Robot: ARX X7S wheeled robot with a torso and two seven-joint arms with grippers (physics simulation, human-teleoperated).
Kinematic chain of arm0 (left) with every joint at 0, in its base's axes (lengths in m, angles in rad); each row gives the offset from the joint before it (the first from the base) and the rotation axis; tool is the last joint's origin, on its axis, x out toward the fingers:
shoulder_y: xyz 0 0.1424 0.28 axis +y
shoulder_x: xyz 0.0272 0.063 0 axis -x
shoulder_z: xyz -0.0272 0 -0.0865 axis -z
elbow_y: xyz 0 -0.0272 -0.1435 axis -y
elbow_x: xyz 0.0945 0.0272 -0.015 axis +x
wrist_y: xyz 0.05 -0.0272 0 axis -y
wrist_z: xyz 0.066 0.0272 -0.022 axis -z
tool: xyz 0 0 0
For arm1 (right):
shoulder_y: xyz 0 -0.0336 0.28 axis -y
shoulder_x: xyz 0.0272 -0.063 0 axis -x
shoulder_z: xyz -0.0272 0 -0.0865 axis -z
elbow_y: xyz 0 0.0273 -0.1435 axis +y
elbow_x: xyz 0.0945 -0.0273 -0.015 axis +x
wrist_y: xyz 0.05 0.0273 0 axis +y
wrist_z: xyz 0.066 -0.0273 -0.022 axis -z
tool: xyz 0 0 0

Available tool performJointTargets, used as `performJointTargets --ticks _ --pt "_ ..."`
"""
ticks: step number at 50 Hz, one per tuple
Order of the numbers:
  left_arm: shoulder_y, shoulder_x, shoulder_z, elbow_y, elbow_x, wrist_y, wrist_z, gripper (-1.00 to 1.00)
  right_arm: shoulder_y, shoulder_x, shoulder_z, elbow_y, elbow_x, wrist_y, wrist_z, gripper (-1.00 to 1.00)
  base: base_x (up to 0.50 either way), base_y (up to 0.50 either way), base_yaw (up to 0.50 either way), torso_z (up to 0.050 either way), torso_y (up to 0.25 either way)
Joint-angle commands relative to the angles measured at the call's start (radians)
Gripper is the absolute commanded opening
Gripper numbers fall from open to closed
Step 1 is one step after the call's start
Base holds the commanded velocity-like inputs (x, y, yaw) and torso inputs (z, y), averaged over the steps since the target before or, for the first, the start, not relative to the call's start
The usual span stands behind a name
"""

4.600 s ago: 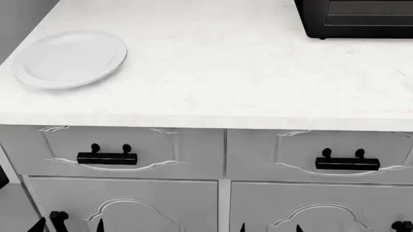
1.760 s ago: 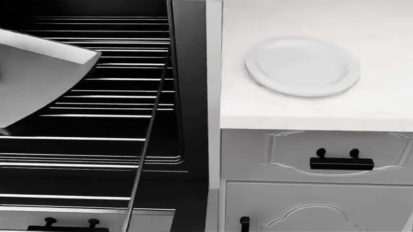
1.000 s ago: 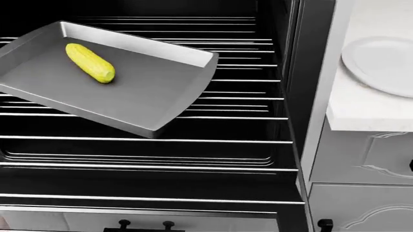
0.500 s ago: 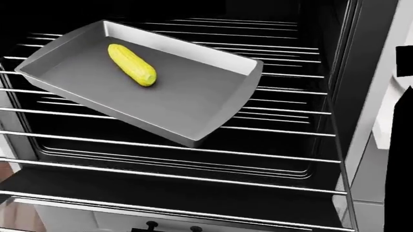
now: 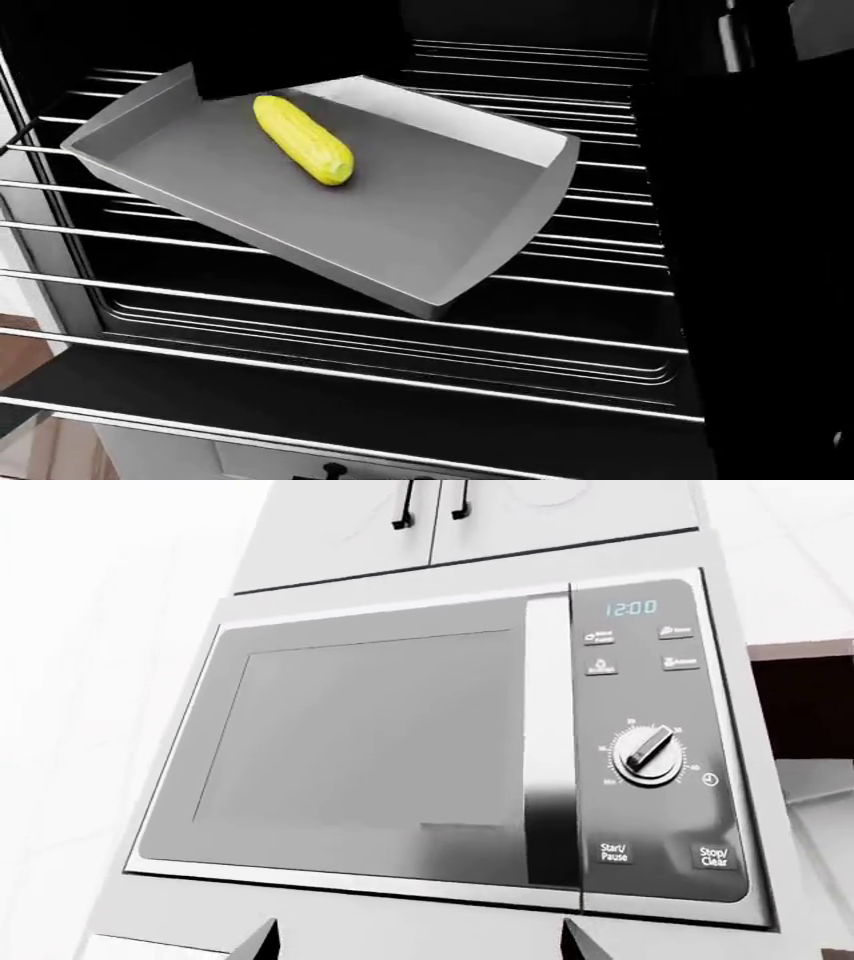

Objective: Pick the corn from the top rack in the oven and place it on the plate on the counter.

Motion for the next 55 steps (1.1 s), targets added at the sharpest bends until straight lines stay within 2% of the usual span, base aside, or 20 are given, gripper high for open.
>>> performJointTargets --ticks 1,4,7,17,25,34,38,42,55 --pt "-0.018 -0.024 0.053 0.009 0.013 0.044 -0.030 1.00 0.071 -0.045 -0.055 0.263 0.001 0.030 -0.167 1.00 0.00 0.00 0.00 0.000 0.000" --pt "-0.062 -0.052 0.117 0.009 0.017 0.091 -0.054 1.00 0.084 -0.065 -0.084 0.365 -0.092 0.056 -0.309 1.00 0.00 0.00 0.00 0.000 0.000" --pt "-0.103 -0.082 0.185 0.009 0.024 0.141 -0.073 1.00 0.077 -0.076 -0.098 0.408 -0.145 0.056 -0.371 1.00 0.00 0.00 0.00 0.000 0.000" --pt "-0.203 -0.131 0.359 0.009 0.053 0.250 -0.115 1.00 0.043 -0.099 -0.126 0.493 -0.179 0.048 -0.447 1.00 0.00 0.00 0.00 0.000 0.000" --pt "-0.318 -0.158 0.535 0.009 0.078 0.350 -0.159 1.00 0.069 -0.160 -0.181 0.799 -0.312 0.008 -0.669 1.00 0.00 0.00 0.00 0.000 0.000" --pt "-0.457 -0.179 0.724 0.009 0.098 0.442 -0.201 1.00 0.164 -0.235 -0.336 1.141 -0.534 -0.045 -0.938 1.00 0.00 0.00 0.00 0.000 0.000" --pt "-0.473 -0.173 0.749 0.009 0.105 0.450 -0.205 1.00 0.187 -0.274 -0.386 1.291 -0.590 -0.066 -1.034 1.00 0.00 0.00 0.00 0.000 0.000" --pt "-0.473 -0.175 0.753 0.009 0.108 0.454 -0.208 1.00 0.156 -0.295 -0.447 1.327 -0.622 -0.056 -1.087 1.00 0.00 0.00 0.00 0.000 0.000" --pt "-0.473 -0.166 0.745 0.010 0.098 0.451 -0.210 1.00 0.029 -0.332 -0.471 1.401 -0.617 -0.068 -1.085 1.00 0.00 0.00 0.00 0.000 0.000"
